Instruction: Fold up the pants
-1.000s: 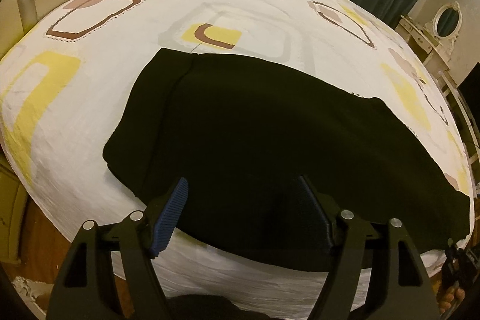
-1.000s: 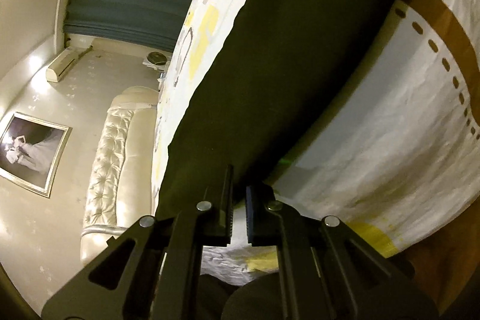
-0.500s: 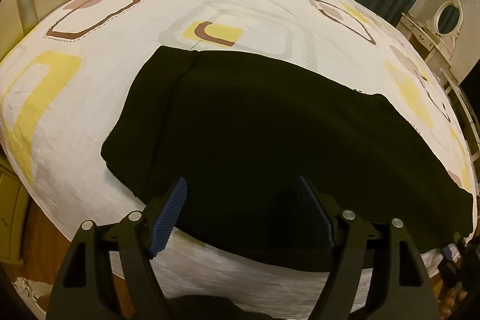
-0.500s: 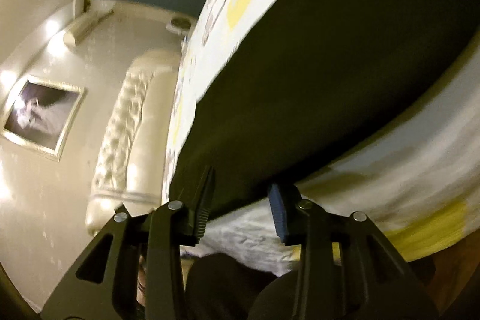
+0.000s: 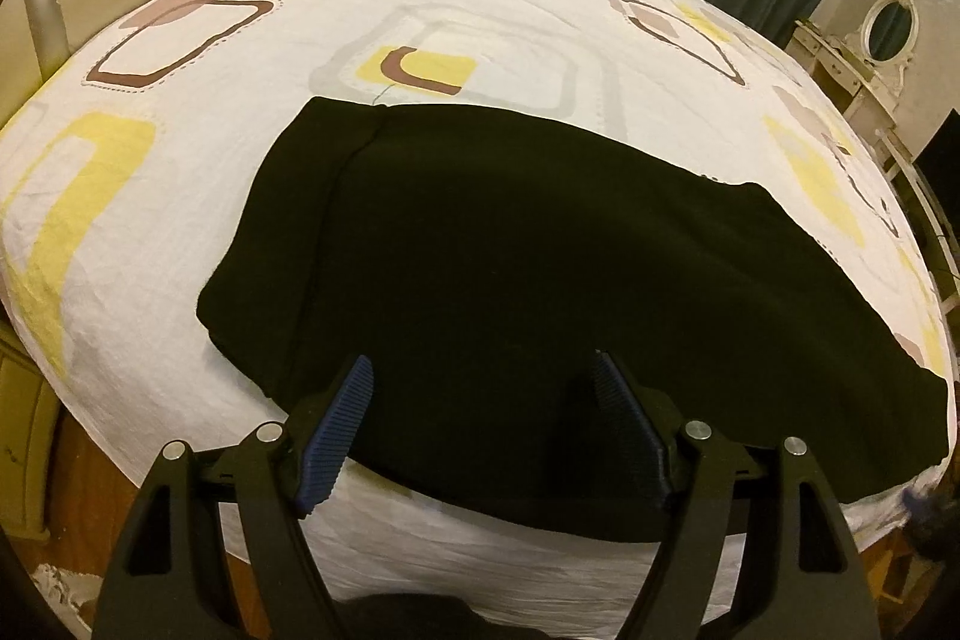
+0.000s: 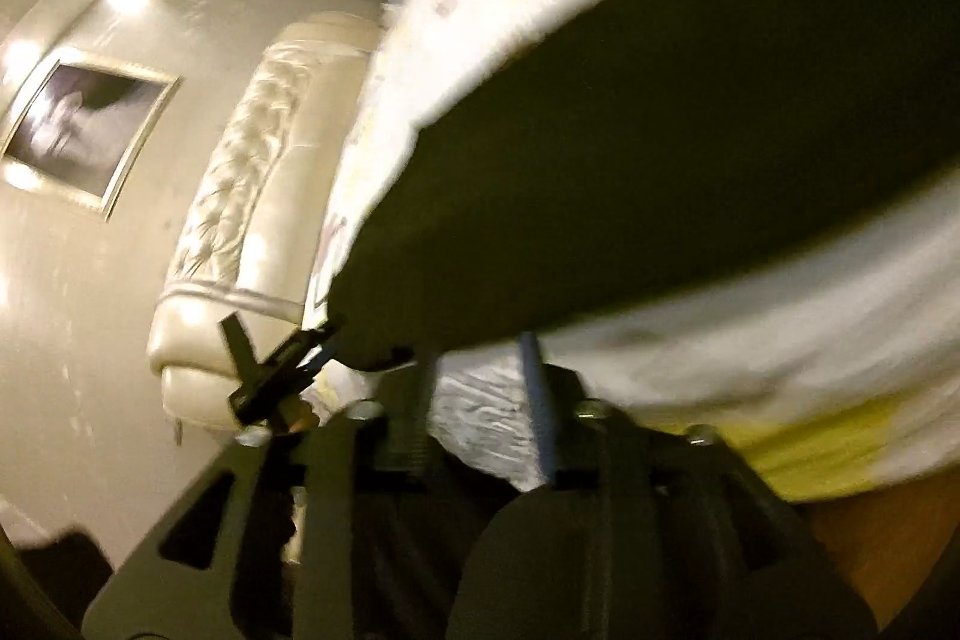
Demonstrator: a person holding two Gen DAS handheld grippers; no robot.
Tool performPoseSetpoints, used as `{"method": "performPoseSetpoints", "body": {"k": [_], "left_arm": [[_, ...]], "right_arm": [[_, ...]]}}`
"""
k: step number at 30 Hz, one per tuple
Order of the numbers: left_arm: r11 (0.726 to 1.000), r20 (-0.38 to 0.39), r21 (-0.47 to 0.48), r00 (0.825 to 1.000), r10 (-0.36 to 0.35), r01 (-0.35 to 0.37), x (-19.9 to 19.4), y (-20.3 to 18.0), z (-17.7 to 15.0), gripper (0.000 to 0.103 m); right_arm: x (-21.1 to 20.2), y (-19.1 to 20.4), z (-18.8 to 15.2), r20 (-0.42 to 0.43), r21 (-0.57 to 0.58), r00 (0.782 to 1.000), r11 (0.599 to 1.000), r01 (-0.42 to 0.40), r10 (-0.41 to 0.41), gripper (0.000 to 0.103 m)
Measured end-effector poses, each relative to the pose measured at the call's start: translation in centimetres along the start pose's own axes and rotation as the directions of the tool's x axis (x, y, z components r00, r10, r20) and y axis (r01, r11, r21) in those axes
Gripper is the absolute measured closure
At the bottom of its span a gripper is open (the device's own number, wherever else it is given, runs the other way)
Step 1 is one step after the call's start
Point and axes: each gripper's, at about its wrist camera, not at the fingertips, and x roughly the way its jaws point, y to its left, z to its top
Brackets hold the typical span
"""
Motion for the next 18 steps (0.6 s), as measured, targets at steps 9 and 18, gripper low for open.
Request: {"method": "performPoseSetpoints", "body": {"k": [9,18], "left_arm": [[0.999,0.035,0.019,0.999,-0.040,0.039,-0.6,-0.4,0.5,0.027],[1.000,0.065,-0.014,0.998,0.003,-0.003,-0.2,1.0,1.1,0.024]], "right_arm": [[-21.3,-10.4,12.0,0.296,0.055,0.863,0.909,0.413,-0.410,0.032],[-22.9,-21.1,13.2,0.180,0.226,0.857,0.868,0.442,-0.484,0.031]]}}
